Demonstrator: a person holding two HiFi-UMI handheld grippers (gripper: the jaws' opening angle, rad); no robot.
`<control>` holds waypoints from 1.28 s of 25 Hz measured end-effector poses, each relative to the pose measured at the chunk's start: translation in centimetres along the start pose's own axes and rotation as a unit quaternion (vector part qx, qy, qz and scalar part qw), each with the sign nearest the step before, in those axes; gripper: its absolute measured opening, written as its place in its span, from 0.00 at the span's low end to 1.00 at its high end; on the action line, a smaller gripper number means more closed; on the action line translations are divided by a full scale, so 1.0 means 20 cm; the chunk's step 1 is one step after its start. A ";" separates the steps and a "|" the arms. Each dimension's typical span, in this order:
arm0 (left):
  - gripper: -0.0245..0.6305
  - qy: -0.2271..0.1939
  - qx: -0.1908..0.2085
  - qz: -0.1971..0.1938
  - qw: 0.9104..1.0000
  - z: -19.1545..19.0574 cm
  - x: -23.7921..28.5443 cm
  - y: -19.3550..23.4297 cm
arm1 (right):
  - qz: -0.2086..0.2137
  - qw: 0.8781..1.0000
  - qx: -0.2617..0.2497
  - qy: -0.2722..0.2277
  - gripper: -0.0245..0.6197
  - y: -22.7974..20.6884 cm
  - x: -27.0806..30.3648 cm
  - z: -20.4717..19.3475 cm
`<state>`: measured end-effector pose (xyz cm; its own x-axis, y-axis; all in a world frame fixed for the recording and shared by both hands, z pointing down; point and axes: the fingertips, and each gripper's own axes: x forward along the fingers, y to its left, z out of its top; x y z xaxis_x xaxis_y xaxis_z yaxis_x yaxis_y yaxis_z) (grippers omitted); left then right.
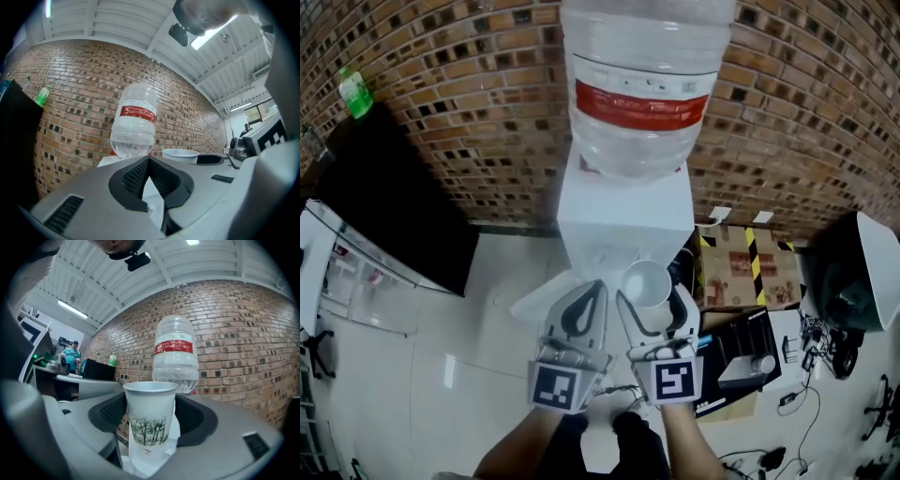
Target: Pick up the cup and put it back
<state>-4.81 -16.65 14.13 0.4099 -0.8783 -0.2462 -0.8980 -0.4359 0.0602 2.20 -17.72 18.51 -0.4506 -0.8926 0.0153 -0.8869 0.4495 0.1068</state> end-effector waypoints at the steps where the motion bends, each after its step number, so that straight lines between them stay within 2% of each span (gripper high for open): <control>1: 0.04 0.002 -0.002 0.001 1.000 -0.08 -0.01 0.00 | -0.004 1.000 0.003 0.000 0.55 -0.01 0.01 -0.08; 5: 0.04 0.021 -0.012 0.003 1.000 -0.41 -0.08 0.01 | -0.007 1.000 0.016 0.004 0.55 0.00 0.01 -0.44; 11: 0.04 0.041 -0.006 -0.004 0.999 -1.03 -0.14 0.07 | -0.004 1.000 0.021 0.010 0.55 0.01 0.11 -1.06; 19: 0.04 0.041 -0.001 0.000 0.999 -1.74 -0.18 0.15 | 0.003 1.000 0.017 0.008 0.55 0.09 0.23 -1.78; 28: 0.04 0.047 0.009 0.000 0.999 -2.38 -0.26 0.24 | -0.008 1.000 0.024 0.014 0.55 0.12 0.36 -2.47; 32: 0.04 0.054 0.012 -0.002 0.998 -2.60 -0.28 0.29 | -0.004 1.000 0.028 0.009 0.55 0.14 0.46 -2.69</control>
<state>-3.94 -24.47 66.13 0.4276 -0.8931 -0.1399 -0.8992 -0.4360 0.0353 1.03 -26.47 72.46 -0.4422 -0.8963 0.0325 -0.8949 0.4434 0.0503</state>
